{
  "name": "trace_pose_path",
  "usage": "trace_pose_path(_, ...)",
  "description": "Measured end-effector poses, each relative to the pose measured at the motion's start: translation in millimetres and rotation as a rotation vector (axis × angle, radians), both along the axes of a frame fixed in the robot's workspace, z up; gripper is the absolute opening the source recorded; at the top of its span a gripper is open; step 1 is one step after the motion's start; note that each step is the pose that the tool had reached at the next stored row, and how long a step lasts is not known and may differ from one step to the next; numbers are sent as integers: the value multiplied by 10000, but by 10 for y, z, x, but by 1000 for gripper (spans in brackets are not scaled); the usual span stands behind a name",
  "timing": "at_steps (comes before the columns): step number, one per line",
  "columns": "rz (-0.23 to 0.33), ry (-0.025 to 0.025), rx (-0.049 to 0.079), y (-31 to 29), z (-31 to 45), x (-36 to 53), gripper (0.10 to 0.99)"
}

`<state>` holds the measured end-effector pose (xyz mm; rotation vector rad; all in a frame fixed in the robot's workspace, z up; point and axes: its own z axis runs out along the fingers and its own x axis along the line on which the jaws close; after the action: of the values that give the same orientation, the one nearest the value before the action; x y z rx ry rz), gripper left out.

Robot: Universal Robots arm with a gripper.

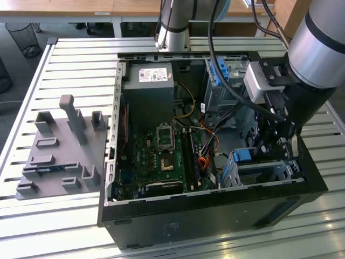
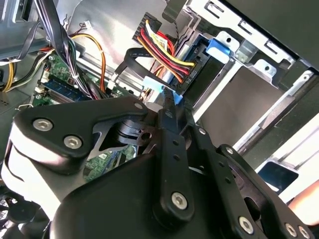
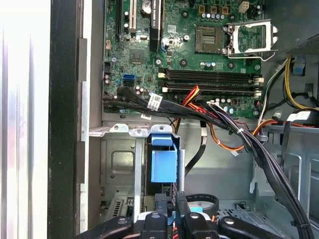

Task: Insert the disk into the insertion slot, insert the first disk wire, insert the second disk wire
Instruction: 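Insert the second disk wire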

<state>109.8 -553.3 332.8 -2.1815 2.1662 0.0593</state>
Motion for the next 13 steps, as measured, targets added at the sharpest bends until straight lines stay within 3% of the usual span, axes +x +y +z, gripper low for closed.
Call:
trace_pose_path(10,0,26,3,0,100,2,204)
trace_pose_path(12,0,27,2,0,106,2,106)
trace_pose_path(13,0,27,3,0,107,2,106)
